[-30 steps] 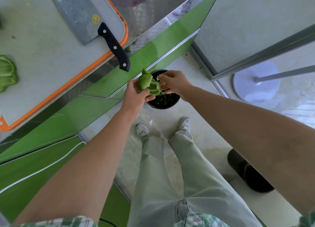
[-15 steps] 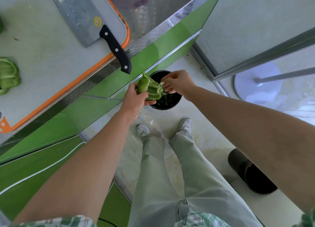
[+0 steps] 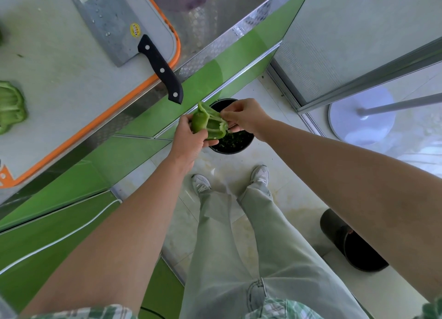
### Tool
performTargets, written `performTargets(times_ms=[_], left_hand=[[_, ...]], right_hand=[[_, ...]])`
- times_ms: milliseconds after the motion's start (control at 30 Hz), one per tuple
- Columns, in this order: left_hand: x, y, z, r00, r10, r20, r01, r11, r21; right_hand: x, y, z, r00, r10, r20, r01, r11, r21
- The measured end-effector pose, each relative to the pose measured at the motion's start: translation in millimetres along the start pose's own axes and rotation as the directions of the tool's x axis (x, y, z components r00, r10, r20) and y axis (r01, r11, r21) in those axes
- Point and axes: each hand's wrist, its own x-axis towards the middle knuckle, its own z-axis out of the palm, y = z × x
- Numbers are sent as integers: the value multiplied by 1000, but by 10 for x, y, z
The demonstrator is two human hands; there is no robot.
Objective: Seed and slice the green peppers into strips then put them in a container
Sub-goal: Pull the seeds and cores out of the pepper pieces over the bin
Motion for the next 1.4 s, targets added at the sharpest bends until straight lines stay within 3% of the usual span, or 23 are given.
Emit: performTargets(times_ms=[100, 267, 400, 533, 733, 967, 1167, 1333, 1400], left_hand=[[2, -1, -26, 1000, -1, -12, 1, 1000, -27], [-2, -18, -9, 1000, -1, 8, 2, 999, -42], [-5, -27, 10, 1000, -19, 8, 20, 999, -50], [-11, -16, 32, 1000, -21, 20, 22, 999, -45], [-68, 41, 23, 987, -82, 141, 97, 990, -105], [-65, 64, 55, 997, -50, 58, 54, 995, -83], [4, -10, 7, 997, -17, -69, 30, 983, 179], [-63, 93, 147, 965, -217, 148, 213, 976, 43], [-73, 94, 190, 969, -209, 133, 204, 978, 50]], right_hand=[[-3, 15, -53, 997, 26, -76, -26, 1000, 10], [-55, -5, -31, 999, 1, 36, 2, 996, -94], [-61, -7, -27, 999, 3, -53, -8, 995, -95], [-141, -36, 13, 993, -51, 109, 57, 997, -47], [-126, 18, -33, 999, -52, 11, 53, 993, -105], [-147, 36, -53, 998, -55, -33, 48, 982, -184], [-155, 99, -143, 987, -40, -156, 8, 980, -201], [-169, 31, -104, 987, -115, -113, 79, 957, -280], [-184, -2, -87, 985, -148, -90, 115, 947, -298]])
